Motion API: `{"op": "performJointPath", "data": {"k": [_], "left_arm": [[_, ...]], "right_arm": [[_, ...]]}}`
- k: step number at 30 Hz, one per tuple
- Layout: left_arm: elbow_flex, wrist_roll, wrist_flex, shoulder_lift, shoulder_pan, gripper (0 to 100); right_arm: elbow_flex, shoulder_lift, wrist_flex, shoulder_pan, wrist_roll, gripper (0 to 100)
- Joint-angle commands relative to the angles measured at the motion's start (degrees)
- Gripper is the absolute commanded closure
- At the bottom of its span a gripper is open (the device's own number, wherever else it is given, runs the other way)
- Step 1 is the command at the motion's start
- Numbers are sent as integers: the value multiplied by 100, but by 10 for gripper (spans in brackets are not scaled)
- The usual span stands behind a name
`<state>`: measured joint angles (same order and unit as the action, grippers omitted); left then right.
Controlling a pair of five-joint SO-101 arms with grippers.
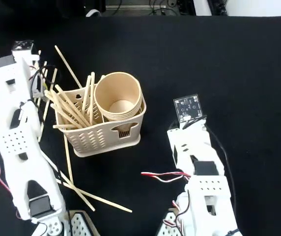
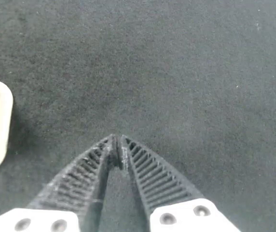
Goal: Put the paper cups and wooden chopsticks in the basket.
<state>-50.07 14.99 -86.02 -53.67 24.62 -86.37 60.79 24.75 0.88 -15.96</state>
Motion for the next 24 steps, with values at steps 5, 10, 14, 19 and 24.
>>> {"op": "performJointPath", "data": {"k": [5, 10, 14, 19, 24], "left_arm": [[-1341, 211, -396, -774, 13, 892], [-1912, 800, -782, -1310, -22, 976], [-2703, 809, -1459, -1371, 31, 972], [-3284, 378, -1503, -1213, 154, 972], [-2774, -62, -1503, -501, 303, 972]], "right_arm": [[57, -22, 18, -35, -44, 986], [57, -22, 18, -35, -44, 986], [57, -22, 18, -35, -44, 986], [57, -22, 18, -35, -44, 986], [57, -22, 18, -35, -44, 986]]}}
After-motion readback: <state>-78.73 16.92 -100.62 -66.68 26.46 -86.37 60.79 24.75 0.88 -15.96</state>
